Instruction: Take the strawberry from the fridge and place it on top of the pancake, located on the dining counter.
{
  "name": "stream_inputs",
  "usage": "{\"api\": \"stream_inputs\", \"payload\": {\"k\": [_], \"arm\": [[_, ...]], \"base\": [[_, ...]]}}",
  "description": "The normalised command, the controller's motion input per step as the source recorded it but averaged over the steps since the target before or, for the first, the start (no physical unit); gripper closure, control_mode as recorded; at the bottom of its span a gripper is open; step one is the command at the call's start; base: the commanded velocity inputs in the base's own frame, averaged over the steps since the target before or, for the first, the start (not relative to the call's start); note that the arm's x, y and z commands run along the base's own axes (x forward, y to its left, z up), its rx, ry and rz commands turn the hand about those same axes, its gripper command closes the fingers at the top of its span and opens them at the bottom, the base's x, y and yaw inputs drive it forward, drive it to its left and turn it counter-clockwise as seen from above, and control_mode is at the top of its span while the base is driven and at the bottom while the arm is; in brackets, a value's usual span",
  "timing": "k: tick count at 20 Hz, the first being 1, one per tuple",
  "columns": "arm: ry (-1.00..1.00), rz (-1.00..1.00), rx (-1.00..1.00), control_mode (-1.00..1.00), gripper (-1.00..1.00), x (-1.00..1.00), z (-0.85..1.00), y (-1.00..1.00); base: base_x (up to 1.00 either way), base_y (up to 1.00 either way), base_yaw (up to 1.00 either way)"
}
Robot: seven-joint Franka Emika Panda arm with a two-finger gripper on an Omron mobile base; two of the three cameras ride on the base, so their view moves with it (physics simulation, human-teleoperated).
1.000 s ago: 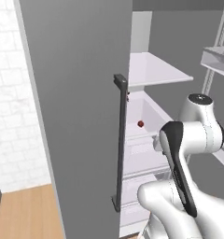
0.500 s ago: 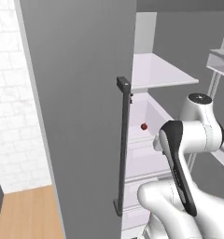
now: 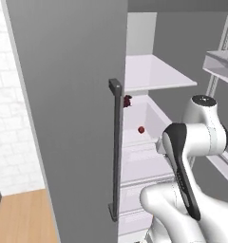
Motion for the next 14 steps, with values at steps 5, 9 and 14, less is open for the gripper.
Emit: {"api": "stream_inputs", "payload": {"k": [5, 9, 14], "arm": [[0.0, 0.0, 0.0, 1.0, -1.0, 0.0, 0.0, 0.0], [0.0, 0.0, 0.0, 1.0, -1.0, 0.0, 0.0, 0.0], [0.0, 0.0, 0.0, 1.0, -1.0, 0.0, 0.0, 0.0]], "base": [[0.15, -0.21, 0.0], [0.34, -0.2, 0.0], [0.29, -0.09, 0.0]]}}
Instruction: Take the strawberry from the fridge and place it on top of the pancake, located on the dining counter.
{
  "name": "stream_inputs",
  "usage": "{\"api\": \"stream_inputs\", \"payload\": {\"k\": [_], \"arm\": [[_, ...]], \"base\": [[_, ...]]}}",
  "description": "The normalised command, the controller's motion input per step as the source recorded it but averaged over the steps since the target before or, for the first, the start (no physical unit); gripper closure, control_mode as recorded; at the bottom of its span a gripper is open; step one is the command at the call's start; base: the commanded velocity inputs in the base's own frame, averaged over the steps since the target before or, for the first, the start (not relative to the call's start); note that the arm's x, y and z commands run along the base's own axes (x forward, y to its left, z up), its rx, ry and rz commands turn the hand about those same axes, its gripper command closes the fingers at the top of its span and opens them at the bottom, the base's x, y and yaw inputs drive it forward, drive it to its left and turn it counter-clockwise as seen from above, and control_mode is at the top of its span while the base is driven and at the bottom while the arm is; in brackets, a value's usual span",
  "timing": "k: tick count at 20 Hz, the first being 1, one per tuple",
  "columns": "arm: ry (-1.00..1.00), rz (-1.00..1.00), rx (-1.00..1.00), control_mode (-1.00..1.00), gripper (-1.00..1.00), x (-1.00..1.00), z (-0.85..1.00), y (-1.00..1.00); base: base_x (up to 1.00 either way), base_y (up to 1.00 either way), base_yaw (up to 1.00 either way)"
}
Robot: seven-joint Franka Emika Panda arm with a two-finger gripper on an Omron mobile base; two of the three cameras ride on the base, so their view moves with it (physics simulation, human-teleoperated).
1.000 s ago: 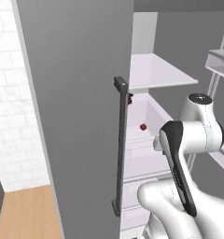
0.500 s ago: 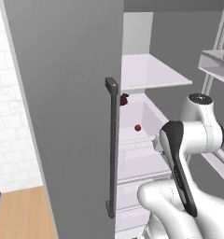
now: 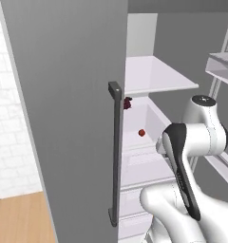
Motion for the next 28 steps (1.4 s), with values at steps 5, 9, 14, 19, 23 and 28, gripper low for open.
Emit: {"api": "stream_inputs", "payload": {"k": [5, 9, 14, 19, 23, 28], "arm": [[0.0, 0.0, 0.0, 1.0, -1.0, 0.0, 0.0, 0.0], [0.0, 0.0, 0.0, 1.0, -1.0, 0.0, 0.0, 0.0], [0.0, 0.0, 0.0, -1.0, -1.0, 0.0, 0.0, 0.0], [0.0, 0.0, 0.0, -1.0, -1.0, 0.0, 0.0, 0.0], [0.0, 0.0, 0.0, -1.0, -1.0, 0.0, 0.0, 0.0], [0.0, -0.02, 0.0, -1.0, -1.0, 0.65, 0.0, -0.12]], "base": [[0.17, 0.0, 0.02], [0.11, 0.0, 0.02], [0.02, 0.0, 0.0], [0.0, 0.0, 0.0], [0.0, 0.0, 0.0], [0.0, 0.0, 0.0]]}}
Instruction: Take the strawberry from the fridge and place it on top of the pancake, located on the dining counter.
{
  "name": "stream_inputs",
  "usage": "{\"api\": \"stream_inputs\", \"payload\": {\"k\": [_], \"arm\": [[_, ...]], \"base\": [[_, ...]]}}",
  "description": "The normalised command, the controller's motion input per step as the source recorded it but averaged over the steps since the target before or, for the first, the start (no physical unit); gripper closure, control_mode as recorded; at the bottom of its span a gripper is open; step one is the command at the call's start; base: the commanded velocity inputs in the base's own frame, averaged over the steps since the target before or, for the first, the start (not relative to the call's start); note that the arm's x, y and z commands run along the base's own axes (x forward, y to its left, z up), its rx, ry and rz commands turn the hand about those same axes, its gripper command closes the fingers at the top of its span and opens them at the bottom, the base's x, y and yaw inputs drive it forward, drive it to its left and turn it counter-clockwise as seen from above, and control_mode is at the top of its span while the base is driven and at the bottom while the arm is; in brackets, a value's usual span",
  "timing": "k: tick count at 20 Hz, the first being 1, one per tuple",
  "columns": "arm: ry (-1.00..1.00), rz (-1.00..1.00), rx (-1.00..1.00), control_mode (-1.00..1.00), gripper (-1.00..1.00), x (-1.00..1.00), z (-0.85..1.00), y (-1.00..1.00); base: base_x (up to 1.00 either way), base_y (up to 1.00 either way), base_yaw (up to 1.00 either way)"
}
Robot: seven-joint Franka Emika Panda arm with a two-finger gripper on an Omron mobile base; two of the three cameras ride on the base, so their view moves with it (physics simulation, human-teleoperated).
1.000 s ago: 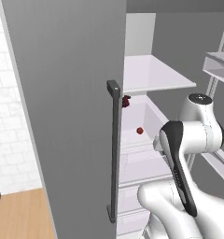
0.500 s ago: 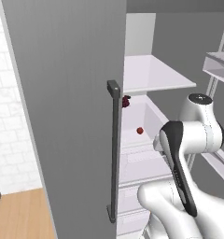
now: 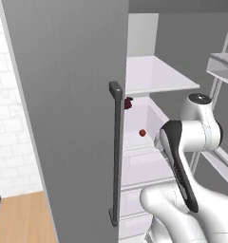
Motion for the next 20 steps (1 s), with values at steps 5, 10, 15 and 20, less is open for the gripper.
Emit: {"api": "stream_inputs", "payload": {"k": [5, 10, 15, 20], "arm": [[-0.03, -0.01, 0.0, -1.0, -1.0, 0.69, 0.0, -0.01], [-0.09, 0.0, 0.0, -1.0, -1.0, 0.32, -0.12, 0.0], [-0.14, 0.0, 0.0, -1.0, -1.0, 0.7, -0.23, 0.0], [-0.17, 0.0, 0.0, -1.0, -1.0, 0.57, -0.25, 0.0]], "base": [[0.0, 0.0, 0.0], [0.0, 0.0, 0.0], [0.0, 0.0, 0.0], [0.0, 0.0, 0.0]]}}
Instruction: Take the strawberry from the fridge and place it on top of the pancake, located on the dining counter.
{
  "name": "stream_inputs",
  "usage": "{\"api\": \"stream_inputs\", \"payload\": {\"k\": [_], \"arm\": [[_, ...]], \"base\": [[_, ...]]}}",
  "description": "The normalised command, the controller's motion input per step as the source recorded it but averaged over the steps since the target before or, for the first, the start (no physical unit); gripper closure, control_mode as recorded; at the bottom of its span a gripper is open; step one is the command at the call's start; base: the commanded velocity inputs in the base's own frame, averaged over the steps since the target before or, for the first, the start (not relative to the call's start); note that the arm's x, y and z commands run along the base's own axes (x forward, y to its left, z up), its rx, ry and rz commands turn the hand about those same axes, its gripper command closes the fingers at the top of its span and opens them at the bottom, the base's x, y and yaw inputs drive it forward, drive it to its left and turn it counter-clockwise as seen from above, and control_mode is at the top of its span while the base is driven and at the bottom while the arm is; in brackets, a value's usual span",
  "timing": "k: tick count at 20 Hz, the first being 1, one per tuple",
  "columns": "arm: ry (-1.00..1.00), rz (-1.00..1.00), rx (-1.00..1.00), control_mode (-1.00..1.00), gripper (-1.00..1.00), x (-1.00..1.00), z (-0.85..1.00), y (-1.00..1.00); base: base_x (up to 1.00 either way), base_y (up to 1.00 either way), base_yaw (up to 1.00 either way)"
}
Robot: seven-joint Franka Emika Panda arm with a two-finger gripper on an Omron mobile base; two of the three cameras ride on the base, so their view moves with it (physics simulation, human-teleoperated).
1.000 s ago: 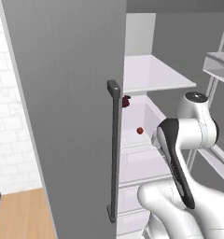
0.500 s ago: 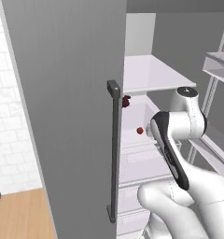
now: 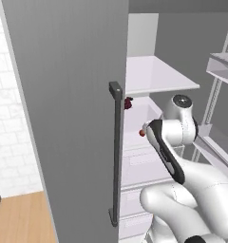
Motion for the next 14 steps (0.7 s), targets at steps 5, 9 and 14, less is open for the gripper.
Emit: {"api": "stream_inputs", "payload": {"k": [5, 9, 14], "arm": [[-0.19, 0.0, 0.0, -1.0, -1.0, 0.36, -0.21, -0.02], [-0.2, 0.0, 0.0, -1.0, -1.0, 0.13, -0.14, -0.04], [-0.07, 0.0, 0.01, -1.0, -1.0, 0.0, -0.04, 0.0]], "base": [[0.0, 0.0, 0.0], [0.0, 0.0, 0.0], [0.0, 0.0, 0.0]]}}
